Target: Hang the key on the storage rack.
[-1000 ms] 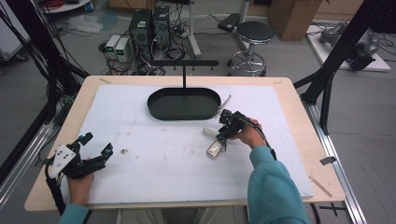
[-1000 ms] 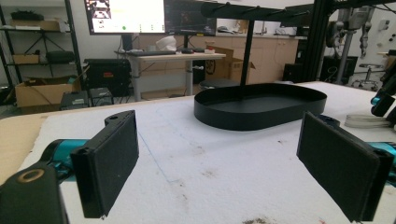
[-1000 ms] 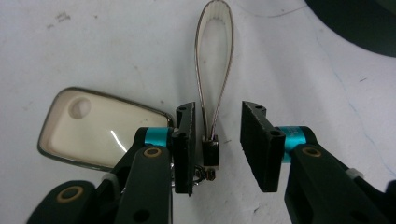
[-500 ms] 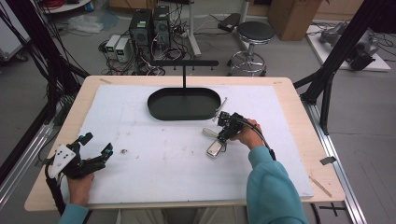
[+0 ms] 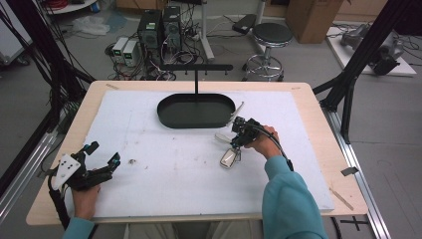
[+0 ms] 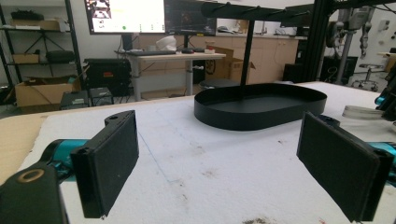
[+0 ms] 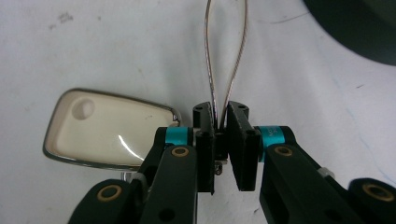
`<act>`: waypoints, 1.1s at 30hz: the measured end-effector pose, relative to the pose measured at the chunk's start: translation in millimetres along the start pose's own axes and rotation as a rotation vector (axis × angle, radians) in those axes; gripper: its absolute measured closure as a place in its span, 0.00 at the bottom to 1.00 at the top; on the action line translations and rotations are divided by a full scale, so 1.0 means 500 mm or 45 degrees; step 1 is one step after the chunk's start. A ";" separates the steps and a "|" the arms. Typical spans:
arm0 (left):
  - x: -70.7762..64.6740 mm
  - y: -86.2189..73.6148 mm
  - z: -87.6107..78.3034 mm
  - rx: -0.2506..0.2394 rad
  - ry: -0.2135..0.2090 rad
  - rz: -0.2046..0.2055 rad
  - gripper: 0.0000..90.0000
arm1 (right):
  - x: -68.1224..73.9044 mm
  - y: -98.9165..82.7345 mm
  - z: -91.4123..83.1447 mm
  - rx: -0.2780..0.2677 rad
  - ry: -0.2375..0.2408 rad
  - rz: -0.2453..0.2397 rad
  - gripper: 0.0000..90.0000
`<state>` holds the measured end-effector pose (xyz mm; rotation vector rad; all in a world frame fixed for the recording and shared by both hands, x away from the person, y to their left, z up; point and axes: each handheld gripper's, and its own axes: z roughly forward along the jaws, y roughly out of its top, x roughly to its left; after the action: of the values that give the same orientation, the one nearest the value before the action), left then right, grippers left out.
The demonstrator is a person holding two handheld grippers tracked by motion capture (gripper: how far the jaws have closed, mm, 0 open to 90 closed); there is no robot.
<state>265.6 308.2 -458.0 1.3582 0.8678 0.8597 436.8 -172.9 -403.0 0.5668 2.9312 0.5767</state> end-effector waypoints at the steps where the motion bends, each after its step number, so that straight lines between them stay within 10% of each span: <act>1: 0.000 0.000 0.000 0.000 0.000 0.000 0.15 | 0.000 0.000 -0.004 -0.015 0.002 0.008 0.92; 33: 0.000 0.000 0.000 0.001 0.001 -0.006 0.15 | 0.003 0.010 -0.095 -0.718 -0.404 0.322 0.92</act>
<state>265.7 308.4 -457.9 1.3560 0.8712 0.8566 429.2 -184.3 -357.2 0.8548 2.2678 1.1624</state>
